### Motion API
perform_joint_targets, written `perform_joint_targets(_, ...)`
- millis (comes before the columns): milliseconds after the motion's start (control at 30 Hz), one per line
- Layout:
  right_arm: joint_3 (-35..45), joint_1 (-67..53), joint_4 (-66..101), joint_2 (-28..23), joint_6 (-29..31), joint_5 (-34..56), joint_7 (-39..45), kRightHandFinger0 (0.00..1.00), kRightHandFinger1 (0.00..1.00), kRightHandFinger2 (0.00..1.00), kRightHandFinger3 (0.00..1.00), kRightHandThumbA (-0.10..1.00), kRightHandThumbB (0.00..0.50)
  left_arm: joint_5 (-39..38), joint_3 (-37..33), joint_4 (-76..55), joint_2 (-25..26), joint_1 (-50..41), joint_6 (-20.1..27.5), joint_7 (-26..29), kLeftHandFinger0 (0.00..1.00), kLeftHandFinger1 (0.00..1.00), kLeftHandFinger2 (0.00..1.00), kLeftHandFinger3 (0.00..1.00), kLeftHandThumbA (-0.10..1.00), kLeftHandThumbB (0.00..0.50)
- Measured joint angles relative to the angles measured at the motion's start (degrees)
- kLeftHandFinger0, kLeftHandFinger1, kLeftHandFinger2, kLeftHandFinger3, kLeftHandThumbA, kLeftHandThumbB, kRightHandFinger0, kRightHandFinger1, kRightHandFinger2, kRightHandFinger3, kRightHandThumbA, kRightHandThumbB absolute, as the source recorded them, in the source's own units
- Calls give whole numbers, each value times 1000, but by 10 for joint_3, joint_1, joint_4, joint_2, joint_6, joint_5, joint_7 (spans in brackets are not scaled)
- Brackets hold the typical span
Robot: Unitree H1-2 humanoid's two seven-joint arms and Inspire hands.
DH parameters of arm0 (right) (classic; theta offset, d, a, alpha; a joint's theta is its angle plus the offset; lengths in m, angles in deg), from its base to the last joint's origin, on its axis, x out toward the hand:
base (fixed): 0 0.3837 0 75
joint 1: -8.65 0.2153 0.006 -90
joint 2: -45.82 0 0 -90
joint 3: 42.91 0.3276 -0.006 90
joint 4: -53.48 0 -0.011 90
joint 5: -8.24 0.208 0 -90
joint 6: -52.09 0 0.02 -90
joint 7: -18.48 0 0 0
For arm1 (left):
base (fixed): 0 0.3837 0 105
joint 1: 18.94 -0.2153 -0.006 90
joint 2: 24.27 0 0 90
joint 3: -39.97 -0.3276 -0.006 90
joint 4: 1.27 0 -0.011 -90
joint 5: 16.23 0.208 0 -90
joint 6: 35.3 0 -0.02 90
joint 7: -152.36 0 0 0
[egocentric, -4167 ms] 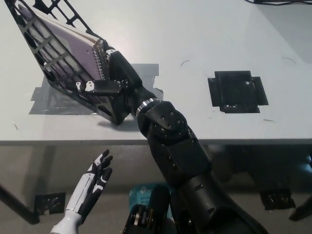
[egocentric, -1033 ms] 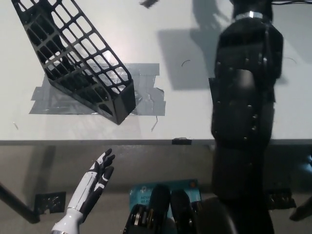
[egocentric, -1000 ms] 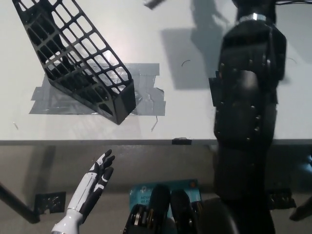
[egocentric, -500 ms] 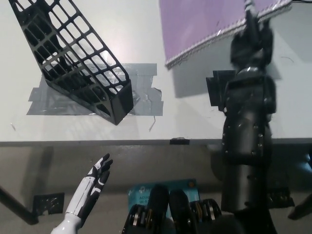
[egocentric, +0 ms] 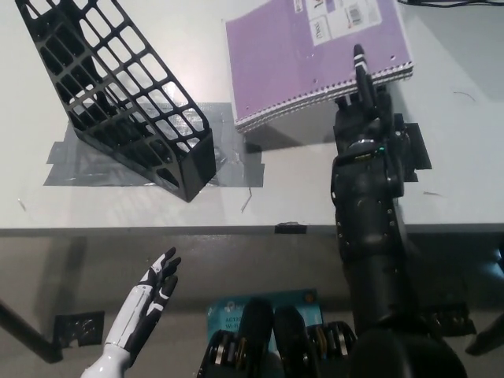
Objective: A shelf with a book inside it is placed on the center of the desk infront of the robot. The robot uses its right hand to grab the book, take it out and hand it to a person.
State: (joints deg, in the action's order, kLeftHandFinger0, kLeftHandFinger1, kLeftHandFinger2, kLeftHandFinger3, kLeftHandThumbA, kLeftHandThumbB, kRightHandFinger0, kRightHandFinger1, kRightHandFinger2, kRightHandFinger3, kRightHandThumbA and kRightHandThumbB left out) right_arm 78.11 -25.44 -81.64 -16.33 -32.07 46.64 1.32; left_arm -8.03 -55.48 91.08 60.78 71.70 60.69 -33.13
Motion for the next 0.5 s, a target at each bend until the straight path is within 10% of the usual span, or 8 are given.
perform_joint_targets(67,0,3,-15,-2,9,1,4,47,113,282,592,524,32,0,0,0,0,0,0,0,1000,1000,1000,1000,962,278)
perform_joint_targets(100,0,3,-21,-3,12,1,8,475,637,902,1000,716,210,0,0,0,0,0,0,0,1000,1000,1000,1000,966,282)
perform_joint_targets(133,-1,3,-26,-5,14,1,12,475,637,902,1000,716,210,0,0,0,0,0,0,0,1000,1000,1000,1000,966,282)
perform_joint_targets(167,-4,3,-27,-7,14,1,16,1000,1000,1000,1000,861,311,0,0,0,0,0,0,0,1000,1000,1000,1000,971,288)
perform_joint_targets(500,-76,-57,23,-24,-21,1,114,1000,1000,1000,1000,892,500,1,0,0,0,1,-2,0,1000,1000,1000,1000,929,268)
